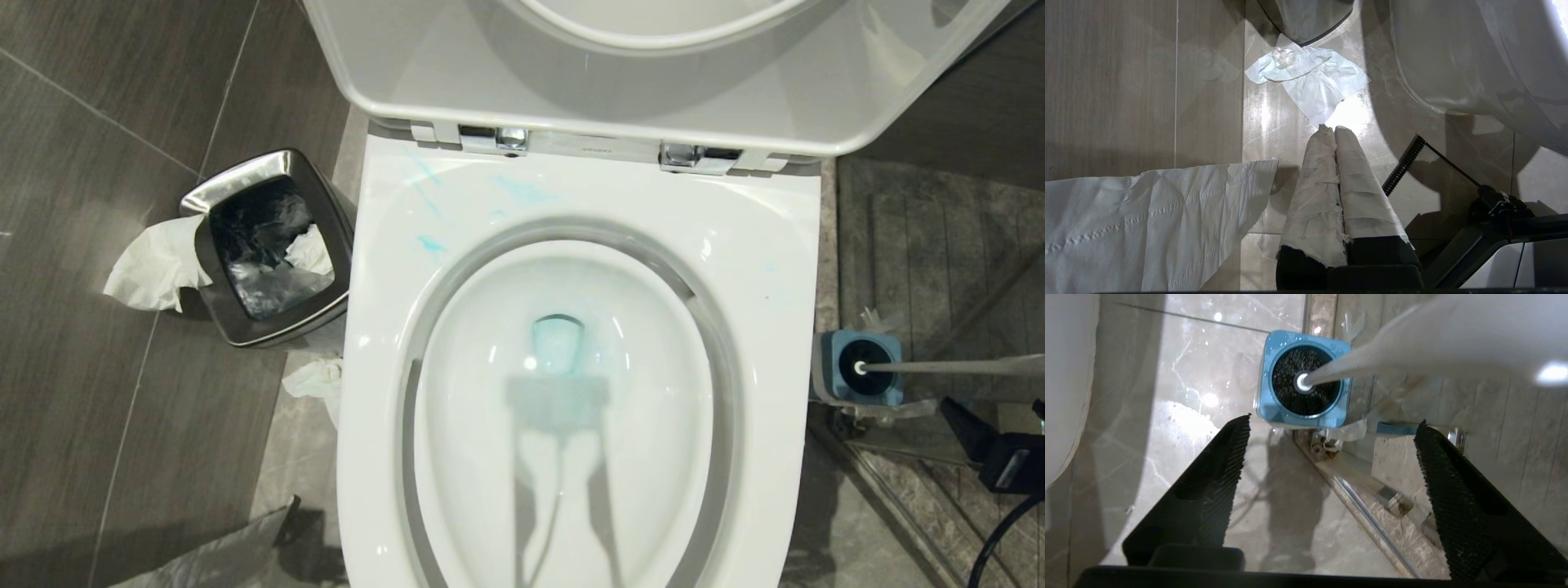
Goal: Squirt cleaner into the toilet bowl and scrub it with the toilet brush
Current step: Scrub the toilet bowl
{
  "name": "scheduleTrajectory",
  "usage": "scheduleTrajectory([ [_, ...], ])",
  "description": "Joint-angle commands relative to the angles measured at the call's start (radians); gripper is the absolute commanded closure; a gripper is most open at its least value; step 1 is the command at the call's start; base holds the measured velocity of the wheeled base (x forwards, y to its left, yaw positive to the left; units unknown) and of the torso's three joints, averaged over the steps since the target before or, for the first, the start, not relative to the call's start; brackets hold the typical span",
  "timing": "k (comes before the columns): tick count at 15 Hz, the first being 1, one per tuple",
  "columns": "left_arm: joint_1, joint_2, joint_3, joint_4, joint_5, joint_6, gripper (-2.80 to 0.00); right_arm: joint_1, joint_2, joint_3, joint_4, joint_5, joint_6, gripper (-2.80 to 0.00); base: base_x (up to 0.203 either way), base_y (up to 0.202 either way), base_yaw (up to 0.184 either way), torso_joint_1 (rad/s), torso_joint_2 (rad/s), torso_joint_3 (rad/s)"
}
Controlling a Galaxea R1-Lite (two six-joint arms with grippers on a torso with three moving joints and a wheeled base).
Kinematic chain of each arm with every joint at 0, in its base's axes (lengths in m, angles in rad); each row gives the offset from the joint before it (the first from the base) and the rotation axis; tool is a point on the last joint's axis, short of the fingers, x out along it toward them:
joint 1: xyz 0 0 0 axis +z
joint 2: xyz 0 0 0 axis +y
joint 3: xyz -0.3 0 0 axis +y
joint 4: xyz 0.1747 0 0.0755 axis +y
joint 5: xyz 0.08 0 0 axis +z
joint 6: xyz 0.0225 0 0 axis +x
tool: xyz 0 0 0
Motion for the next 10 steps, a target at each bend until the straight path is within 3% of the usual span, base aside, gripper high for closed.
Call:
scheduleTrajectory([
  [1,0.0,0.0,0.0,0.0,0.0,0.0,0.0,-0.009,0.038,-0.045,-0.01,0.0,-0.004,-2.8,0.0,0.0,0.0,0.0,0.0,0.0],
  [4,0.0,0.0,0.0,0.0,0.0,0.0,0.0,-0.023,0.085,-0.065,-0.033,0.004,-0.022,-2.8,0.0,0.0,0.0,0.0,0.0,0.0],
  [7,0.0,0.0,0.0,0.0,0.0,0.0,0.0,-0.023,0.174,-0.083,-0.145,0.01,-0.034,-2.8,0.0,0.0,0.0,0.0,0.0,0.0],
  [10,0.0,0.0,0.0,0.0,0.0,0.0,0.0,-0.023,0.192,-0.098,-0.161,0.088,-0.056,-2.8,0.0,0.0,0.0,0.0,0.0,0.0],
])
